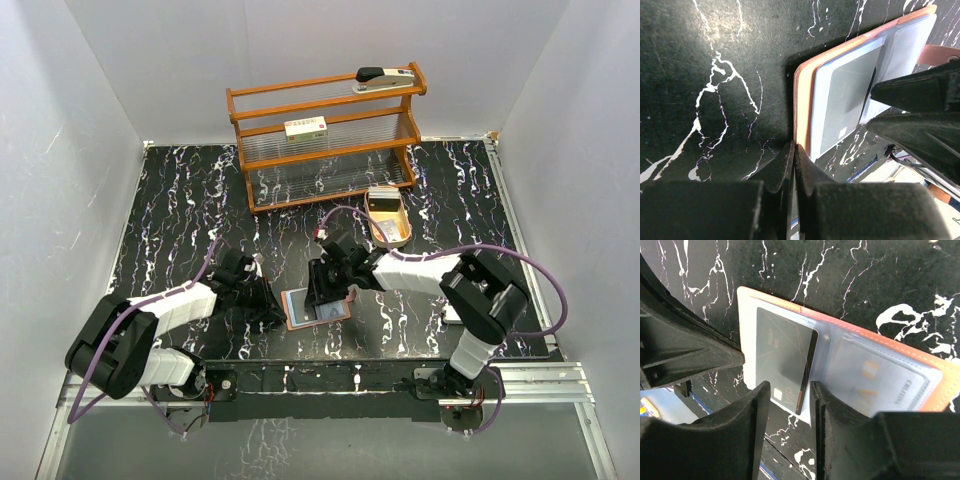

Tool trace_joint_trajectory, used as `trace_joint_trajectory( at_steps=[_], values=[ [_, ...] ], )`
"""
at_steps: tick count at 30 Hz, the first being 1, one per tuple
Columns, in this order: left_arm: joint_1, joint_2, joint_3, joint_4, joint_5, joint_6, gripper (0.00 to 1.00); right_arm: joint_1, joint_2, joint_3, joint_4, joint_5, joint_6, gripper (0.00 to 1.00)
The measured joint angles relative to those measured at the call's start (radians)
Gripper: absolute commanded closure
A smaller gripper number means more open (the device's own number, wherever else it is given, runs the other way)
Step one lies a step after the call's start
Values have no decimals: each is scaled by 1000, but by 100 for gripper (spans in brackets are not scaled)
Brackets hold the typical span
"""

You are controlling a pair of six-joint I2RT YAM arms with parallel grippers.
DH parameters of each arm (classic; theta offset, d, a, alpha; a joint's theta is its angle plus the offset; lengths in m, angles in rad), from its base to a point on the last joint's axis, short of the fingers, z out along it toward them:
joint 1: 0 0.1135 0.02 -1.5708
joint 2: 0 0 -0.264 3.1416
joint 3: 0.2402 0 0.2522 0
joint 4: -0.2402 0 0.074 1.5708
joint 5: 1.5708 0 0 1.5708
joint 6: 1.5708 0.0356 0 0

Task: Put the credit cards into the card holder
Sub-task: Insert the credit card into the card holder, then pick up the credit card from the storage box.

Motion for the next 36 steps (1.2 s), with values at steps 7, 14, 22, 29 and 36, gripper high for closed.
trace_joint_trajectory(
  at_steps=[7, 14, 22, 29, 36],
  values=[
    [-1, -1, 23, -51, -24, 21, 100, -2, -89, 70, -123, 113, -87, 59],
    [-2, -6, 45, -99, -57, 43, 100, -103, -110, 148, -145, 180, -202, 62],
    [-2, -23, 101, -182, -129, 85, 100, -305, -87, 274, -119, 261, -412, 62],
    [-2, -50, 122, -212, -157, 105, 95, -393, 5, 474, -193, 255, -543, 60],
    [-2, -70, 174, -251, -169, 142, 58, -444, 95, 551, -290, 269, -672, 57]
  ],
)
